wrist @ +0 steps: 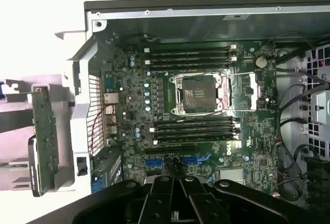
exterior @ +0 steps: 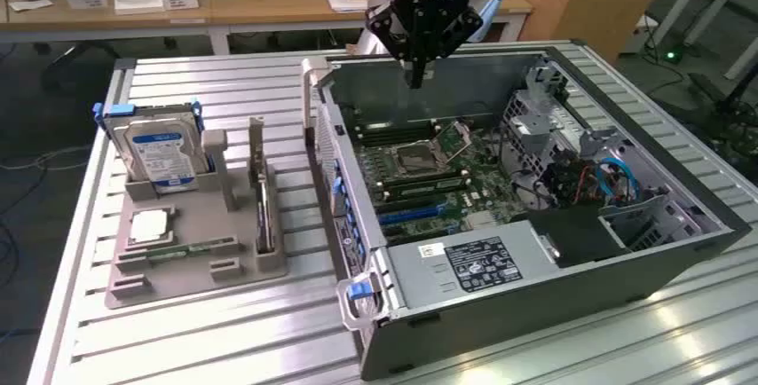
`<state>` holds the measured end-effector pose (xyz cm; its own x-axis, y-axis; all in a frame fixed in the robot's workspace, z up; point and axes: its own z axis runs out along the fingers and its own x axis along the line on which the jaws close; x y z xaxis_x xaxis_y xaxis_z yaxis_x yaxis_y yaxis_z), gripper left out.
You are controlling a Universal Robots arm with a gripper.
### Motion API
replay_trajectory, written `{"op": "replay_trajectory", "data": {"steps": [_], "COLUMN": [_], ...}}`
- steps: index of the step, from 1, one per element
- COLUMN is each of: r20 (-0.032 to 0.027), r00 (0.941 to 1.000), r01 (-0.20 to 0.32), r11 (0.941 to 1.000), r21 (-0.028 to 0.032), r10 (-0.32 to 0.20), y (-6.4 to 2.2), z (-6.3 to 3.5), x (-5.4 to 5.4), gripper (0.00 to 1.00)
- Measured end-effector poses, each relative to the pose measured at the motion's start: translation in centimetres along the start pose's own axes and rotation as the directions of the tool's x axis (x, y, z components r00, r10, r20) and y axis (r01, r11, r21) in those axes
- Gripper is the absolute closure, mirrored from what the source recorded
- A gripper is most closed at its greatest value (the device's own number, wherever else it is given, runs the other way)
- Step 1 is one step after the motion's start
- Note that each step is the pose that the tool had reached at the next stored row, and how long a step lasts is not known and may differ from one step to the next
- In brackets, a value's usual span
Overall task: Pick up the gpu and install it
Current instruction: 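Reach for the gpu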
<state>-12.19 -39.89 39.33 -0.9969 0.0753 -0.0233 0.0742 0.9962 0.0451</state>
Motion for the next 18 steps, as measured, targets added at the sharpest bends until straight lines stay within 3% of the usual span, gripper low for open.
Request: {"op": "replay_trajectory", "data": {"steps": [4, 18], "r20": [0.0, 0.0], "r00": [1.0, 1.0], "r01": [0.0, 0.0], "r11": [1.0, 1.0], "r21": [0.0, 0.0], "r10": [0.0, 0.0], "y": [-0.01, -0.28], "z": [0.0, -0.08], "x": [0.1, 3.0], "gripper": [0.89, 0.89]}}
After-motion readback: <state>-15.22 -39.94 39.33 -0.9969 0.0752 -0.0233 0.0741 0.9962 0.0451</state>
